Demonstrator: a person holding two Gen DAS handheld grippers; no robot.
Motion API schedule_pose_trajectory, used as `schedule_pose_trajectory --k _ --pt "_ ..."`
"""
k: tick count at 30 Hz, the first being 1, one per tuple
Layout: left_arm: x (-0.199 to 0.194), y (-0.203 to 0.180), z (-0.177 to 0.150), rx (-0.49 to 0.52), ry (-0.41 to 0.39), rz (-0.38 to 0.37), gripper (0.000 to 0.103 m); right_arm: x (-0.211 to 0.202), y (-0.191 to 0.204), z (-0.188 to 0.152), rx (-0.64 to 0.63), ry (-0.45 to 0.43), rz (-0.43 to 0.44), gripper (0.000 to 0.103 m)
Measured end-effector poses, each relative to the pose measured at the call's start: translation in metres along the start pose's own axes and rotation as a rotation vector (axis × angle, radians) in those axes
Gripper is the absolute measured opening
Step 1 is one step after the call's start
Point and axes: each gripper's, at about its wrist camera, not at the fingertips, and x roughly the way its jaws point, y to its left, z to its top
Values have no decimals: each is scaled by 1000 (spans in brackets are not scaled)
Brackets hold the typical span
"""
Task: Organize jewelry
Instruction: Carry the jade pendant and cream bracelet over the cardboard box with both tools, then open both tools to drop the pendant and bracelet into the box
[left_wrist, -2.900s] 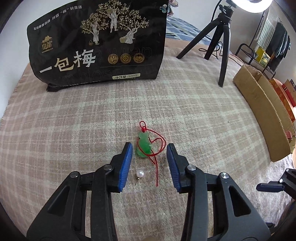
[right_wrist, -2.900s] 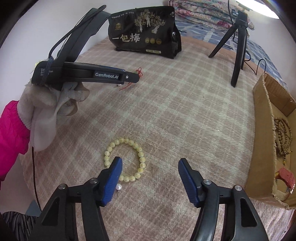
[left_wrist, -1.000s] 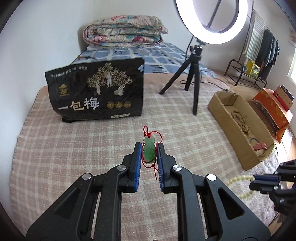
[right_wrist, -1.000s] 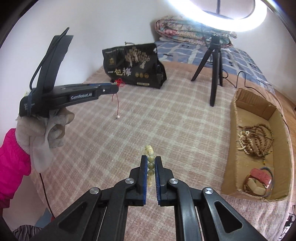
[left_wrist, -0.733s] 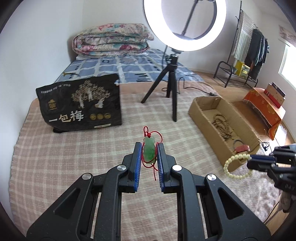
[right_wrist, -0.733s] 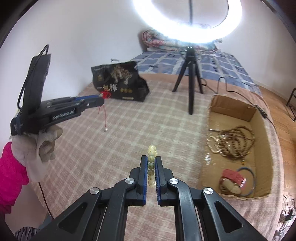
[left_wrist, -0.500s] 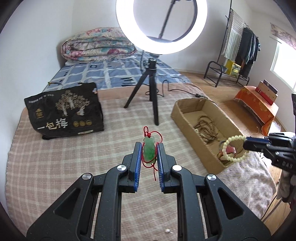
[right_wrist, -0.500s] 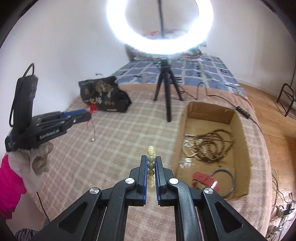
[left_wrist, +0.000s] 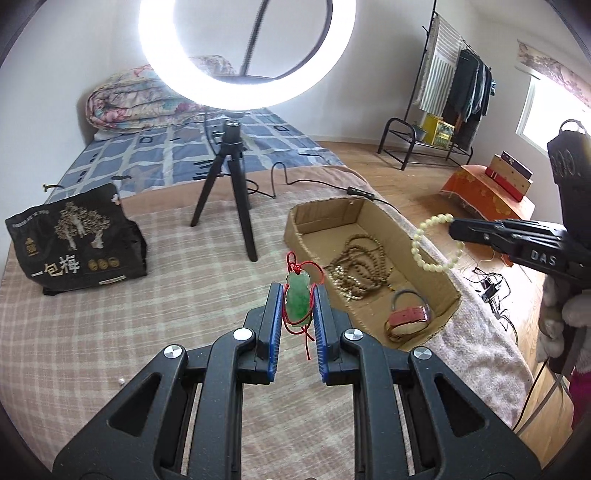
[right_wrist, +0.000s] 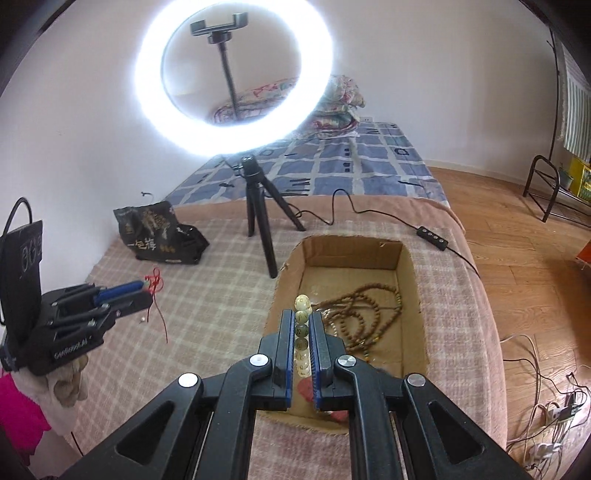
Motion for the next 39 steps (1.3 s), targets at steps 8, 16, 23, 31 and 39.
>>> schedule_pose_trajectory --k 8,16,23,31,39 --pt "20 -30 10 30 -4 -42 14 16 -20 16 23 -2 -22 5" --pt "42 -55 17 59 -5 -69 14 37 -37 31 32 16 -49 5" --pt "58 -75 18 94 -2 -78 14 60 -54 37 44 45 -72 5" --pt "71 -93 10 135 16 -79 14 81 -64 35 57 83 -70 5" --pt "78 -98 8 147 27 -83 15 85 -64 33 59 86 -59 14"
